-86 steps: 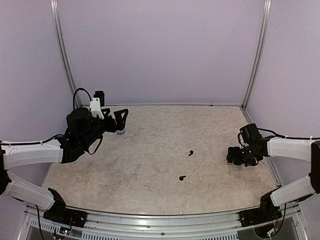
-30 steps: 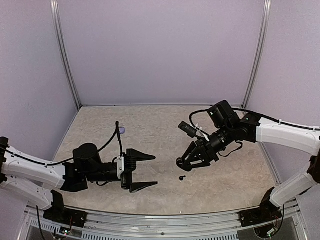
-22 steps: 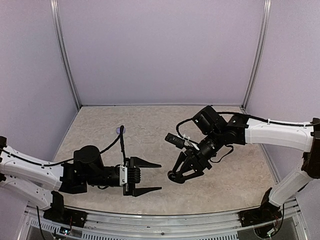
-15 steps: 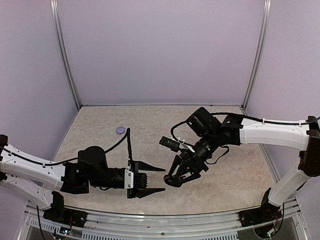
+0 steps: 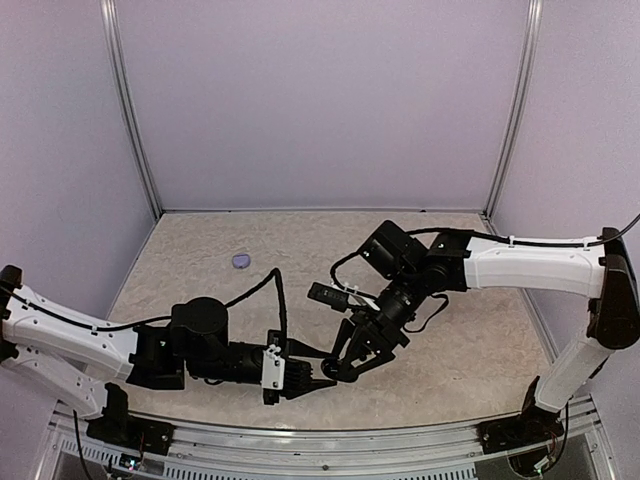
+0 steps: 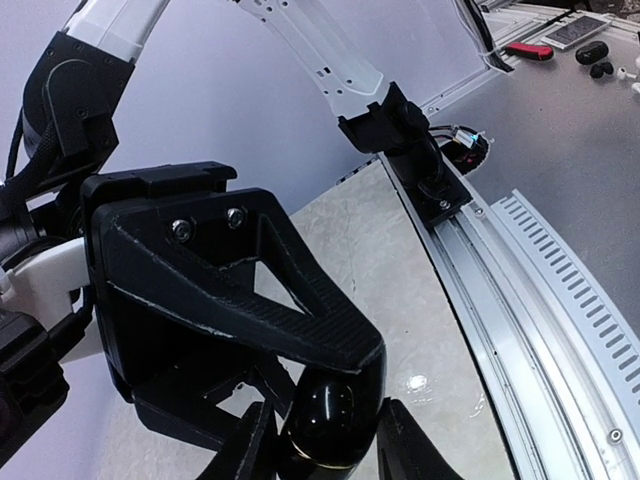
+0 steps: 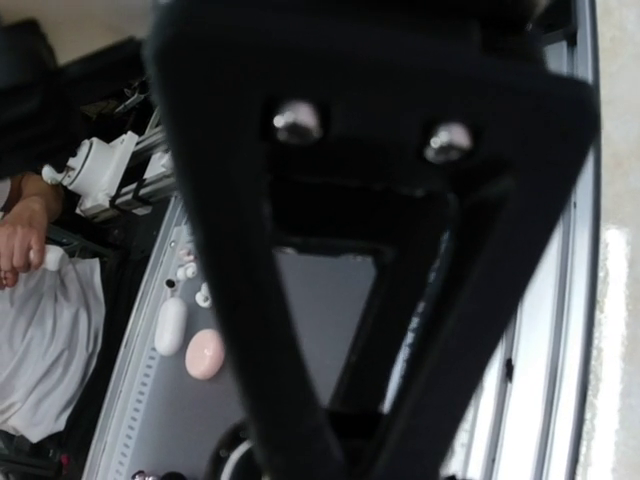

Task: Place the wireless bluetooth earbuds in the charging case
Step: Pass from the right arm to the left

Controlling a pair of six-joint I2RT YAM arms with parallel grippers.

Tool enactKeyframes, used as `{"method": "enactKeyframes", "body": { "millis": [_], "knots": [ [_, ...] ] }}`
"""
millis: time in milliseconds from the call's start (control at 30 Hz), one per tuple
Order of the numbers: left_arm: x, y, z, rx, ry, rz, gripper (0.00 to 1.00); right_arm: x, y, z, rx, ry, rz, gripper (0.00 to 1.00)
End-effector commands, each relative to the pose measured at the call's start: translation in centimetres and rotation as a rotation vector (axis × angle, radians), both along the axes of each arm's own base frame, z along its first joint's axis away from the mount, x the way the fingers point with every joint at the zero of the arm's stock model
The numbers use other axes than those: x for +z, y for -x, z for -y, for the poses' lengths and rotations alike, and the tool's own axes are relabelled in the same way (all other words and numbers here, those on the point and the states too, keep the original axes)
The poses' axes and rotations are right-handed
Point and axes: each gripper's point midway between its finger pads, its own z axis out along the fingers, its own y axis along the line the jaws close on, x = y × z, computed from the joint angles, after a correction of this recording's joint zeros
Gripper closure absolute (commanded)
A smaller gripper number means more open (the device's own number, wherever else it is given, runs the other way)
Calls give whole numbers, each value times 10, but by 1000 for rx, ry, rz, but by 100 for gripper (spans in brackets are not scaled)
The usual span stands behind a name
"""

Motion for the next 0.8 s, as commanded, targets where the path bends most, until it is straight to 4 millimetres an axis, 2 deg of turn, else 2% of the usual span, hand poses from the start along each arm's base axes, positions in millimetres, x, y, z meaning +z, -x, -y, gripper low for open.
{"method": "enactKeyframes", "body": {
  "millis": [0,167,267,300,400,500,567,633,700,767],
  "knots": [
    [4,-1,5,6,-6,18,68,10,11,0,58,-33,-19,66],
    [4,-2,5,11,-10,12,77,10,11,0,58,-33,-8,62],
    [5,-2,4,17,-7,2,81,13,6,-1,31,-31,50,47],
    [6,-3,4,25,-1,-3,82,16,2,-1,15,-35,79,45],
    [7,-5,3,39,7,-25,86,31,-18,-1,-75,-65,191,36],
    [9,-6,1,47,17,-58,88,56,-40,4,-186,-125,304,32],
    [12,-13,-2,61,34,-98,88,70,-53,10,-265,-152,404,30],
    [16,-21,-5,80,56,-151,88,75,-58,17,-308,-165,486,30],
    [20,-31,-8,105,78,-204,88,71,-61,22,-332,-151,554,33],
    [24,-41,-10,134,94,-262,88,65,-56,23,-323,-129,610,35]
  ]
}}
